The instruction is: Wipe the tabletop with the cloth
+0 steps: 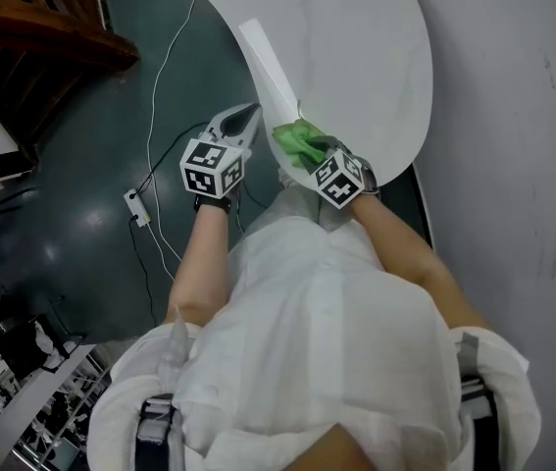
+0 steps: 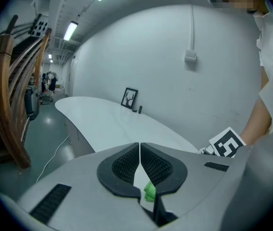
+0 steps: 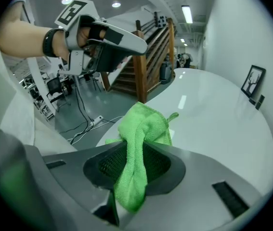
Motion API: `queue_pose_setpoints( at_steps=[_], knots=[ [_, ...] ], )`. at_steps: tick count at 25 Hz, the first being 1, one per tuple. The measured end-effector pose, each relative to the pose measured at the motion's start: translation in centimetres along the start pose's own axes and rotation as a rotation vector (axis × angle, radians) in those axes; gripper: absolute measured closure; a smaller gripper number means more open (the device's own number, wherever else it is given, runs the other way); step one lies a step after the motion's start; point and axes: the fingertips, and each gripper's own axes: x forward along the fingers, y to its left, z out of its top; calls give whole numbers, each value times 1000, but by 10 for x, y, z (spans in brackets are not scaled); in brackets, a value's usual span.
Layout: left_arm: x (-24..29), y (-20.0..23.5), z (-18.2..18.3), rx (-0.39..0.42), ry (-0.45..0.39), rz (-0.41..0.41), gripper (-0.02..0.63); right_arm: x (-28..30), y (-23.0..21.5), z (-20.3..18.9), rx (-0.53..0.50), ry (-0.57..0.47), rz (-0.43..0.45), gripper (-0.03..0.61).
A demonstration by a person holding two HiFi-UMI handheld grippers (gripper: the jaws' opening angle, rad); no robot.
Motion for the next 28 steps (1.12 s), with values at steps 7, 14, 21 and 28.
queue_pose_setpoints(
  at_steps=[7,14,21,28],
  knots=[
    [-14,-28,-8,6,6,-7,595,-34,11,-37,-97,18,65,488],
    [-11,-58,-15,15,19,-38,595,-70,-32,-77,17,33,-43,488],
    [-6,-82,-24,23,40,-61,595,-109,-91,-118,179,42,-187,488],
    [-5,-90,-35,11,48,-53,595,-141,-115,-154,353,12,-325,488]
  ],
)
